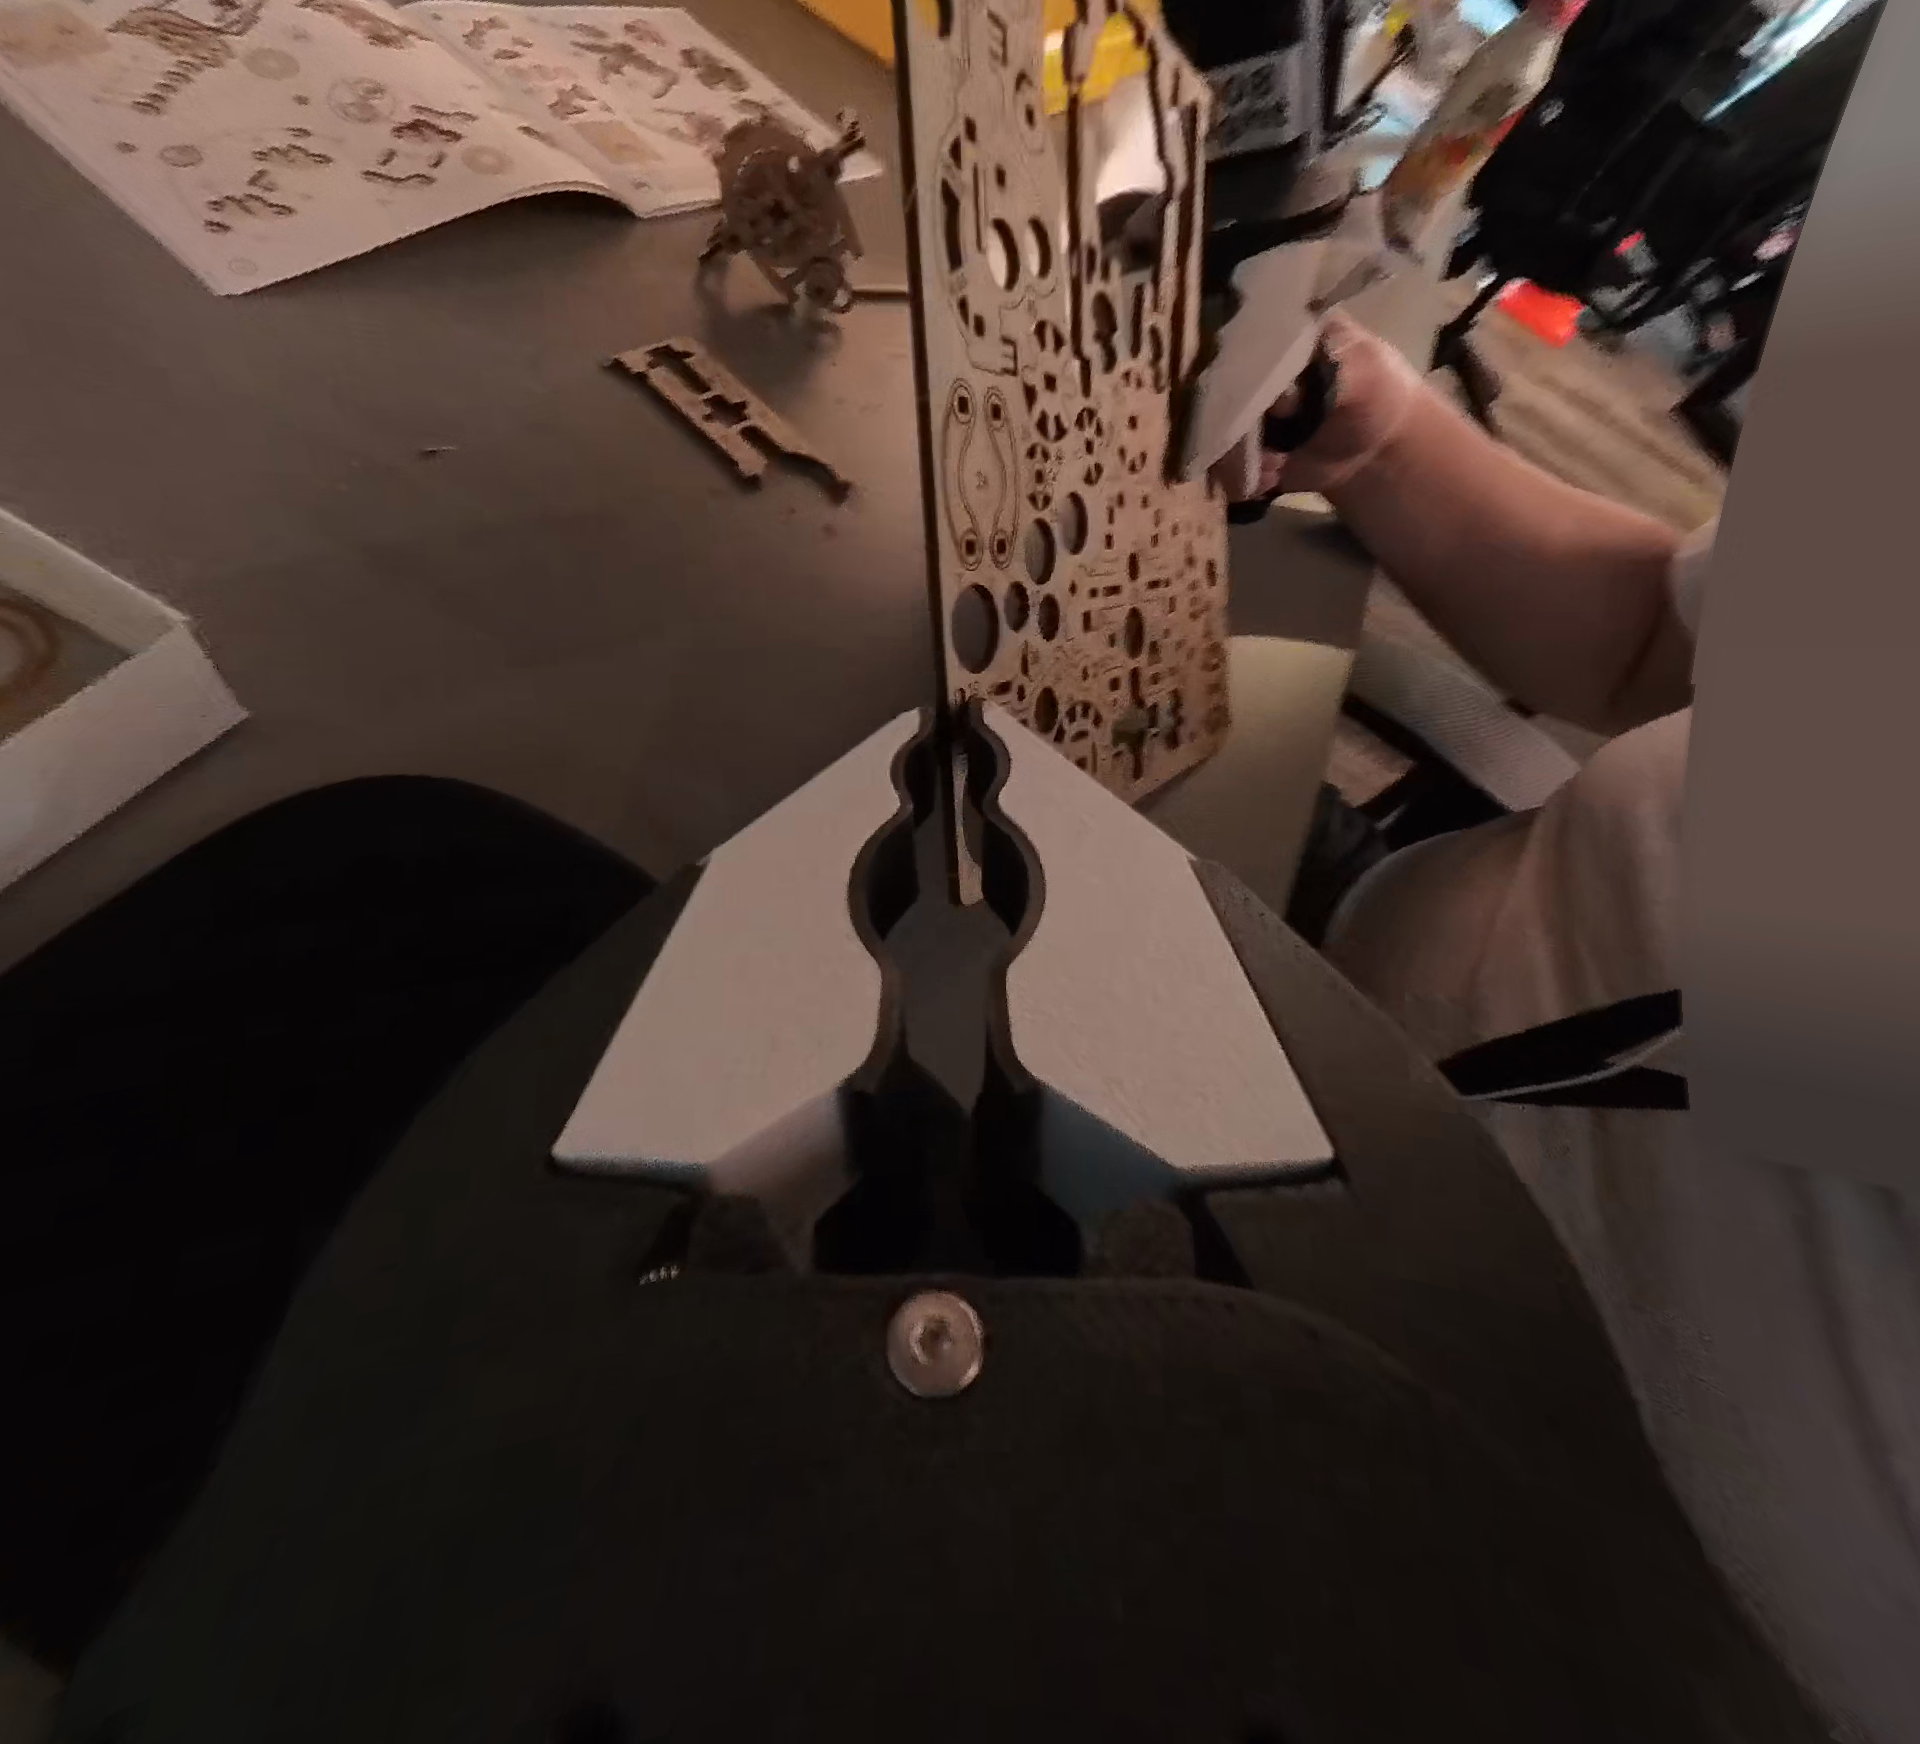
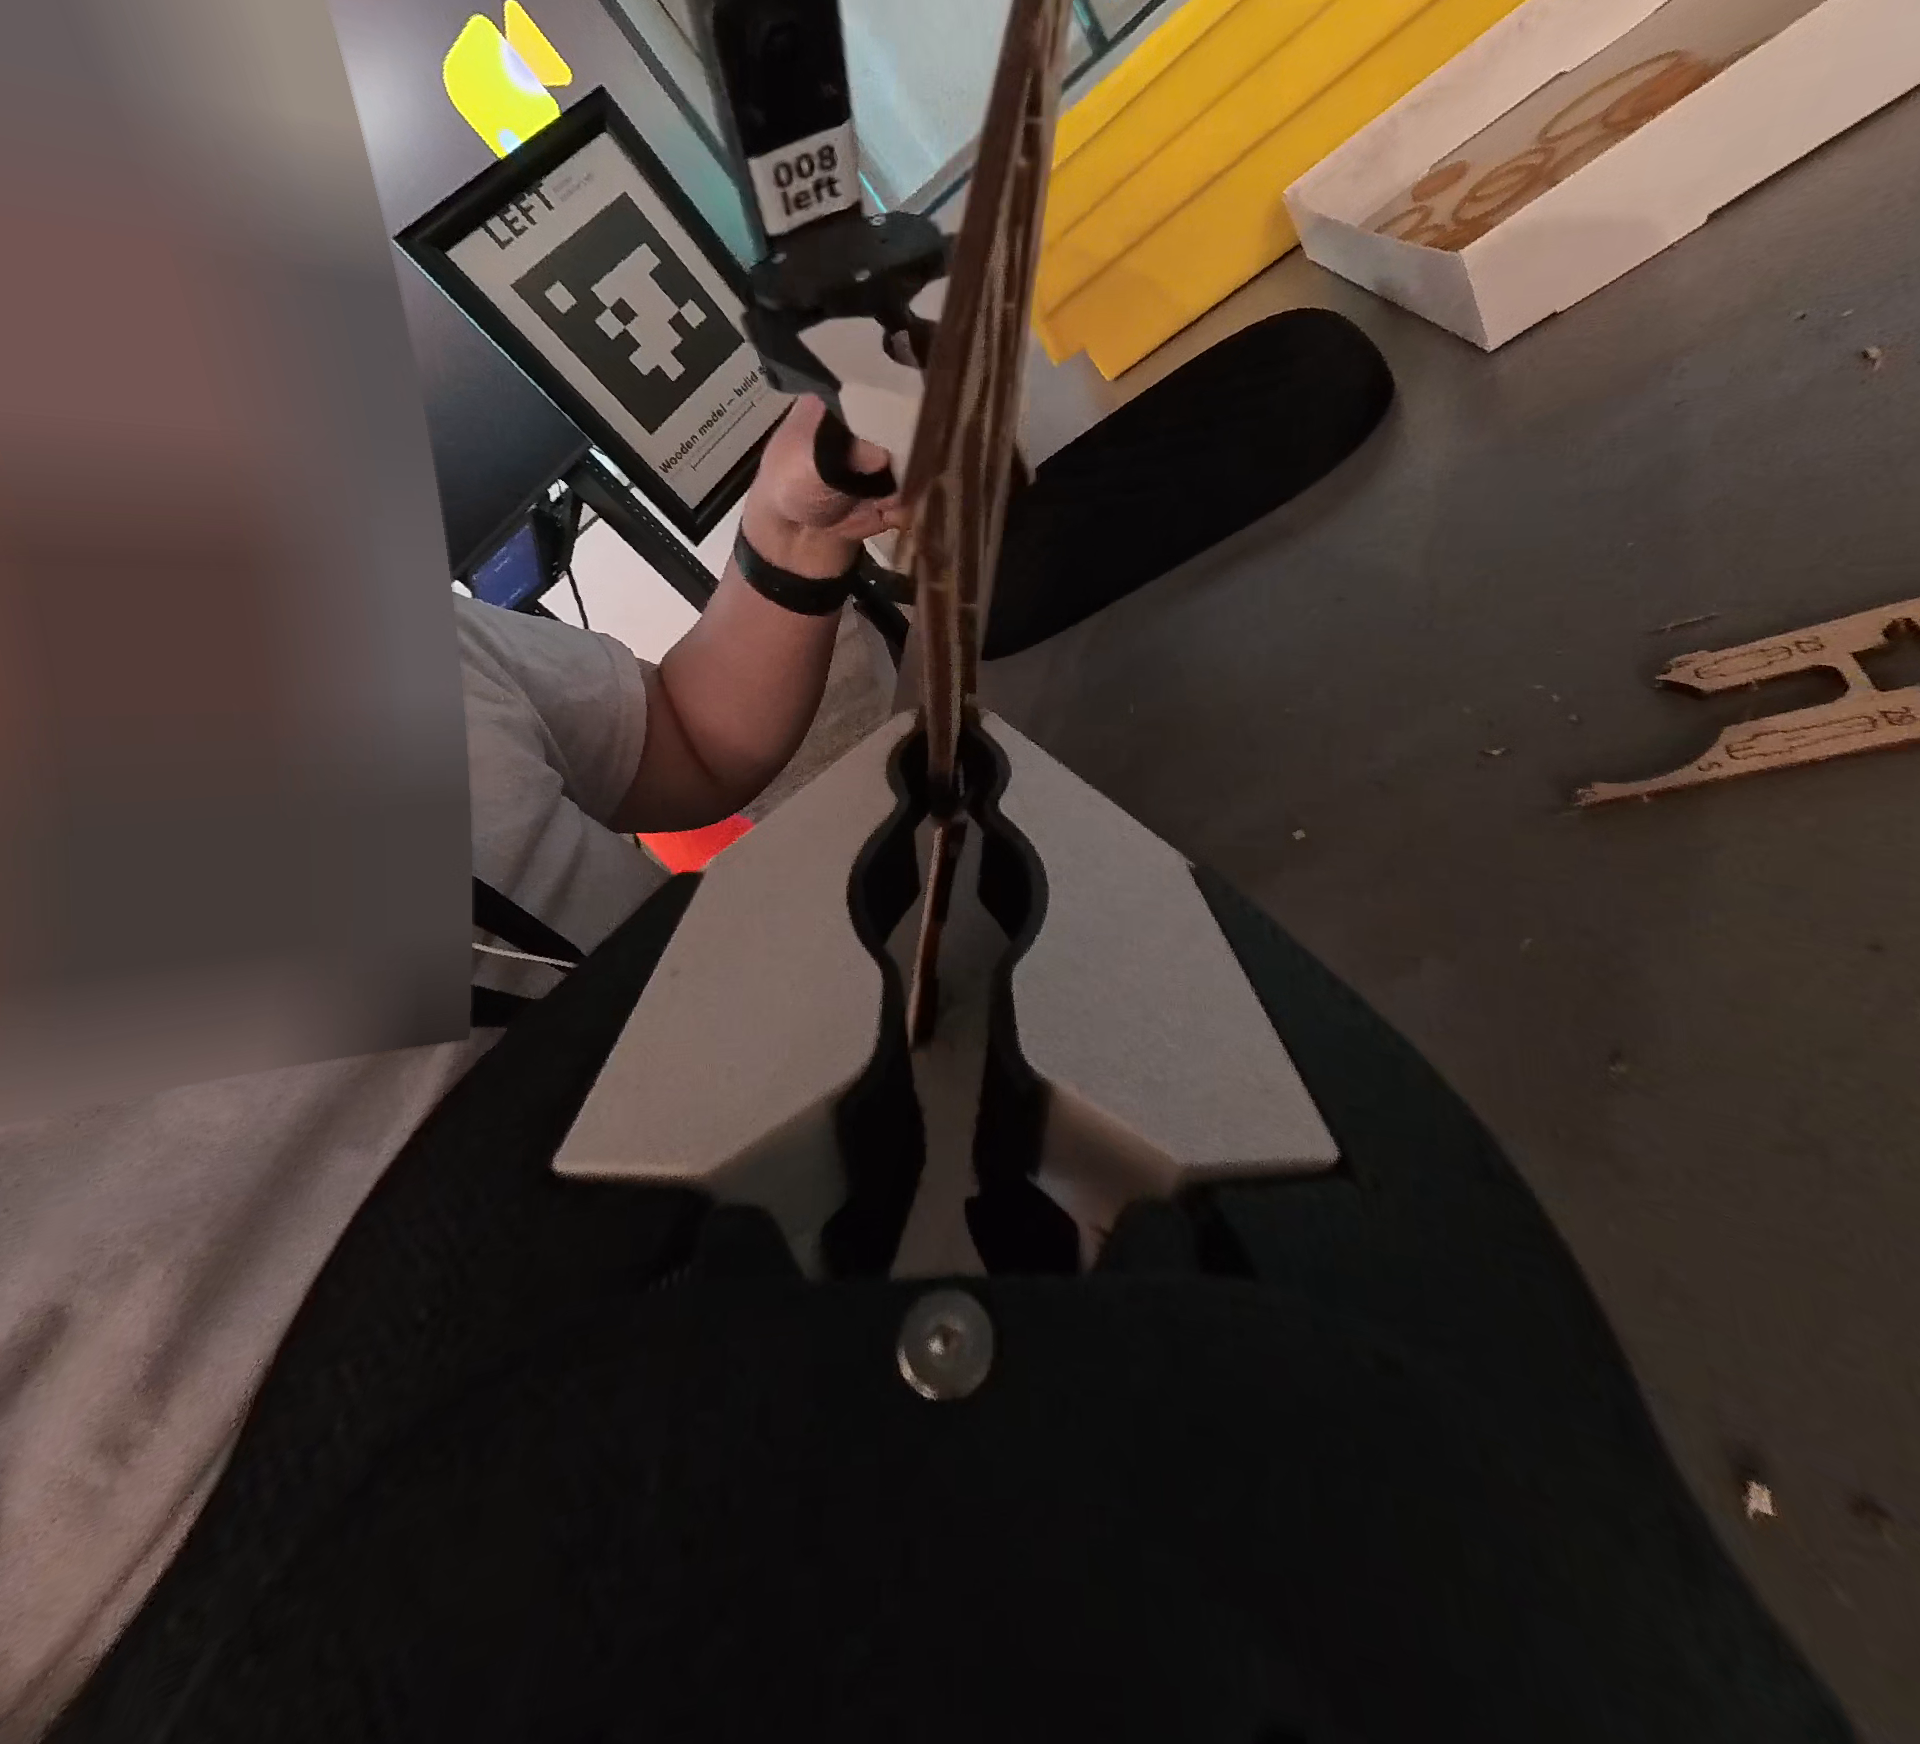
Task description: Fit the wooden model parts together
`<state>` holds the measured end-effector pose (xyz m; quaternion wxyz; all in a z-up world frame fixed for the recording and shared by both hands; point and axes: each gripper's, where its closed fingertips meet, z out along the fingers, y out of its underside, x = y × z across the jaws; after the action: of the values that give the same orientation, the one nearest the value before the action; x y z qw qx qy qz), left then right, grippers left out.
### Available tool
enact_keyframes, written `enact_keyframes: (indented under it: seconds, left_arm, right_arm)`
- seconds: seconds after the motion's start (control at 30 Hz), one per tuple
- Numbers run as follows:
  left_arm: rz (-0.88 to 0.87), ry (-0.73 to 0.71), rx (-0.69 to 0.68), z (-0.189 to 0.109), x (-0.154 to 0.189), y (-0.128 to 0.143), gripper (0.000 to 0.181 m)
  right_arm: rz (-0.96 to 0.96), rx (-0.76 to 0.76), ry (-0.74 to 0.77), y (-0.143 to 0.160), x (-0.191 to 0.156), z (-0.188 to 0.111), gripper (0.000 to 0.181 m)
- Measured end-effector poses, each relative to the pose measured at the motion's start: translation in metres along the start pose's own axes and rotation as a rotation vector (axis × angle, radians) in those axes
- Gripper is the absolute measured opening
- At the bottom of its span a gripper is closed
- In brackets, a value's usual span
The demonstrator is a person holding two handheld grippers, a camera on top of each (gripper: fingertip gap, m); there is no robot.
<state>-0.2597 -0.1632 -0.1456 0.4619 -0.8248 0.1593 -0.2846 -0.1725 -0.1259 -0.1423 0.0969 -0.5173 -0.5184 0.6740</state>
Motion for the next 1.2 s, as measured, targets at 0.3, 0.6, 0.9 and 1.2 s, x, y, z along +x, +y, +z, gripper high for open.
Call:
enact_keyframes:
  seconds: [0.3,0.6,0.9,1.2]
  left_arm:
    - [0.141,-0.203,-0.048,0.002,-0.006,-0.002,0.005]
    - [0.157,-0.196,-0.058,0.002,0.001,-0.004,0.005]
    - [0.014,0.019,0.055,-0.009,0.018,-0.013,0.003]
    - [-0.062,0.045,0.122,-0.011,0.016,-0.019,0.002]
  right_arm:
    - [-0.065,0.011,0.019,-0.003,-0.005,0.000,0.004]
    - [-0.028,0.028,0.043,-0.005,0.003,-0.006,0.001]
    - [-0.021,0.046,-0.027,-0.007,-0.007,-0.005,0.001]
    - [-0.011,0.054,-0.037,-0.008,-0.007,-0.004,0.001]
